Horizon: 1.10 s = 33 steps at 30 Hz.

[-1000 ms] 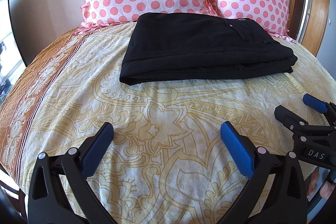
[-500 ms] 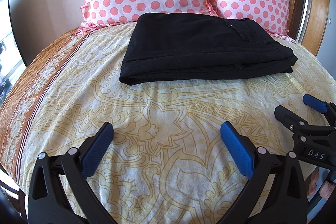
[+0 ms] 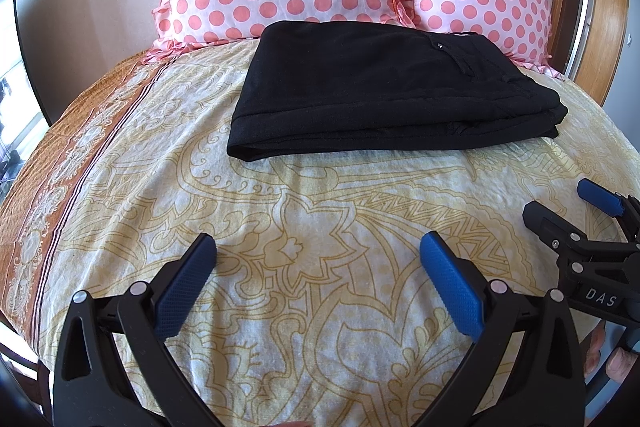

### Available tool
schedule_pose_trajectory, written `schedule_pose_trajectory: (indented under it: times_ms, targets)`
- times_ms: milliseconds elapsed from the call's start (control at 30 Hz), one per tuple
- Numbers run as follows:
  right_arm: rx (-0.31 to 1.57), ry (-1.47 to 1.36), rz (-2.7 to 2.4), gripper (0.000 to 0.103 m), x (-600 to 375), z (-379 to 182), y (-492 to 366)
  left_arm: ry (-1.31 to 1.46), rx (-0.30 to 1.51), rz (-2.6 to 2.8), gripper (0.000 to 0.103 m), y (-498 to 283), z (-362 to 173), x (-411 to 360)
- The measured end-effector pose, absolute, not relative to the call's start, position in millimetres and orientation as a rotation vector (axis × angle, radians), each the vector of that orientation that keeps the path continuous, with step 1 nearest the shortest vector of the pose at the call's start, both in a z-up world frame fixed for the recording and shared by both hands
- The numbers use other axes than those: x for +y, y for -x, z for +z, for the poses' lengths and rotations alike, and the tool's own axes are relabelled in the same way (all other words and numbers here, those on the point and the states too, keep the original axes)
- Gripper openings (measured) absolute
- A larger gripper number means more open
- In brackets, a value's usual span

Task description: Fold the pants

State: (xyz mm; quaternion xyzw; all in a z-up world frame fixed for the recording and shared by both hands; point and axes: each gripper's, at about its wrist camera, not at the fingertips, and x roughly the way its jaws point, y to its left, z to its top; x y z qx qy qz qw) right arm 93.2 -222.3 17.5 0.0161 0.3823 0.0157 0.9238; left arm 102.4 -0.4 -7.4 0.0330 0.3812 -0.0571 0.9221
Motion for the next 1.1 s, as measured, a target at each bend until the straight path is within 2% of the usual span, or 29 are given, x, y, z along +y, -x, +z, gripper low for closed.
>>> schedule_pose_trajectory:
  times_ms: [1100]
  targets:
    - [0.783,-0.034,0.031,0.102,-222.2,17.0,-92.9,-0.071,0.776,-0.121,0.101,-102.0,-8.2,0.0]
